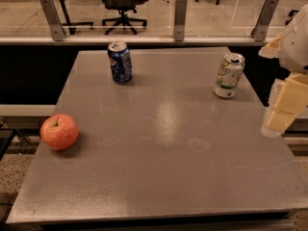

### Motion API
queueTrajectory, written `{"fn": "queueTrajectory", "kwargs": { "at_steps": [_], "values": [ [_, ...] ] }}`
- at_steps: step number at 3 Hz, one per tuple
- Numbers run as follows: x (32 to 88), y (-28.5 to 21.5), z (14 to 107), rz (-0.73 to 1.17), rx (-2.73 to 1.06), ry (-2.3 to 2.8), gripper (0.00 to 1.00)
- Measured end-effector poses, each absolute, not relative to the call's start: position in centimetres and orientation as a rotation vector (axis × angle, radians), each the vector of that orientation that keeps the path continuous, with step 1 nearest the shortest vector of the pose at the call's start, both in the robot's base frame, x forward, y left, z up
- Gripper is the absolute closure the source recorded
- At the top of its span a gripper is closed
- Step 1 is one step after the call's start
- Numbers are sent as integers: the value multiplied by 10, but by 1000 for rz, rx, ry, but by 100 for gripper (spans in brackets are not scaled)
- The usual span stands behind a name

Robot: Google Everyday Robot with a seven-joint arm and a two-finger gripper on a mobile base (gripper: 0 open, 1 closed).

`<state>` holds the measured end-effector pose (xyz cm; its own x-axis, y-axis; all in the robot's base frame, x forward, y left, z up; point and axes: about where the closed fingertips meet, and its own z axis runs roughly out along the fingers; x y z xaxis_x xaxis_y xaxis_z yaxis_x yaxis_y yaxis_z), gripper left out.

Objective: Pick 7up can

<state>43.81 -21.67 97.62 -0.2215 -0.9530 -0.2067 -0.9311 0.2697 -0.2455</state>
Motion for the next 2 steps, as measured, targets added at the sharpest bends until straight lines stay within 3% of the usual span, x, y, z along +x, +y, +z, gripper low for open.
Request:
{"fn": "queueTrajectory", "kwargs": {
  "at_steps": [2],
  "values": [
    [454, -221, 977, -81, -1662, 2259, 0]
  ]
}}
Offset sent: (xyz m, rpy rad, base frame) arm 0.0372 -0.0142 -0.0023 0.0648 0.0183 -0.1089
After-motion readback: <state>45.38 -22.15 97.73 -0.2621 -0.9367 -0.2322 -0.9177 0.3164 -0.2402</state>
